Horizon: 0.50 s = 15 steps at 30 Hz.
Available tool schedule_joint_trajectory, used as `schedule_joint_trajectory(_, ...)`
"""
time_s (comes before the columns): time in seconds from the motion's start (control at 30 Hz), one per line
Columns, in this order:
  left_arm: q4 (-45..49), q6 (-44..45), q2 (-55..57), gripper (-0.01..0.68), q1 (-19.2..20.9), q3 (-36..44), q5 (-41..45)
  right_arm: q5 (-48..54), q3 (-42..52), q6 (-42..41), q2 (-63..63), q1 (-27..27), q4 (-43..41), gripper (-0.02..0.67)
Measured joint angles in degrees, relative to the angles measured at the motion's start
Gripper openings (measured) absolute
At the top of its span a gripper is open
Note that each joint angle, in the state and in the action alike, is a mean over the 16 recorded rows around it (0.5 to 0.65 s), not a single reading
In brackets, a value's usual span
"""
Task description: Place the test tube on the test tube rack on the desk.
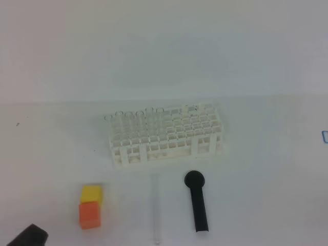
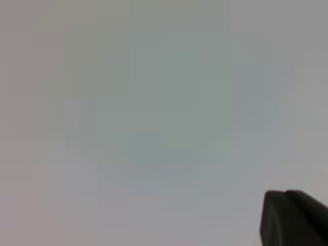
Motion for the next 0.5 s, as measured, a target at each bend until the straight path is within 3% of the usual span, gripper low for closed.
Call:
schedule_joint_trajectory(0.13, -2.4, 10.8, 2.4, 0.000, 0.0, -5.1, -0.3, -0.2, -5.8, -0.8, 0.8, 0.0, -4.6, -0.001)
schedule_joint_trajectory(0.23, 0.9, 16.4, 6.3, 0.000, 0.0, -11.0, 1.4, 0.5, -11.2, -2.1, 2.2, 0.0, -9.6, -0.001)
schedule_joint_trajectory(0.5, 26.7, 14.0, 25.4, 0.000, 0.0, -32.9, 12.5, 2.5, -23.8, -2.6, 7.9, 2.4, -22.5, -0.001)
